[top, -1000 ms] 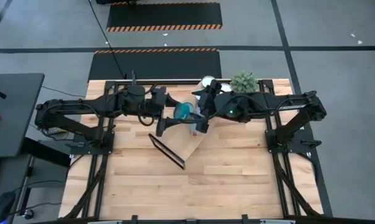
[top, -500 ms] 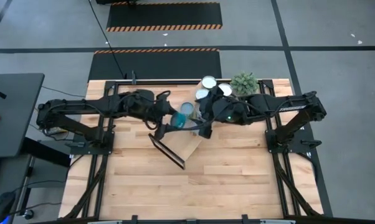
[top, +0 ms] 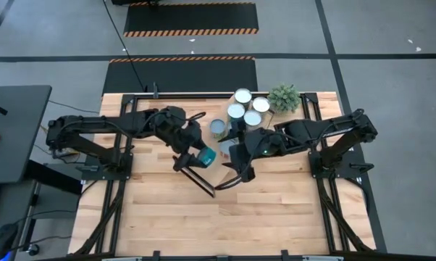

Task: Pick and place cans onto a shelf
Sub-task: Put the canned tuna on the shelf

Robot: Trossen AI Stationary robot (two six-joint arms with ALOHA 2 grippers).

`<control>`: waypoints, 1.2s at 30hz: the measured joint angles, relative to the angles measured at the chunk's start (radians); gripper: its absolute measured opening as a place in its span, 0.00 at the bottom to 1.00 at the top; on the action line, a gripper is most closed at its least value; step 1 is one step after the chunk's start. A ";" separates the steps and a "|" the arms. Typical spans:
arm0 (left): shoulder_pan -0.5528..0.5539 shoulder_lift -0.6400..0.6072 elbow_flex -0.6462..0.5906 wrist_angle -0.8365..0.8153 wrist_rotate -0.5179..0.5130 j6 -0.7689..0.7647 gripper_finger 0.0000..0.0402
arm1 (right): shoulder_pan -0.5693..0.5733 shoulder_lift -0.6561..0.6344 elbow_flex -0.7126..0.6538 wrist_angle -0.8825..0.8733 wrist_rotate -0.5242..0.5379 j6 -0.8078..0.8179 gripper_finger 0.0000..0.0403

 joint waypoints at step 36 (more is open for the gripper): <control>0.049 0.013 0.003 0.081 0.084 -0.084 0.93 | -0.033 0.119 0.000 0.107 -0.028 -0.197 0.34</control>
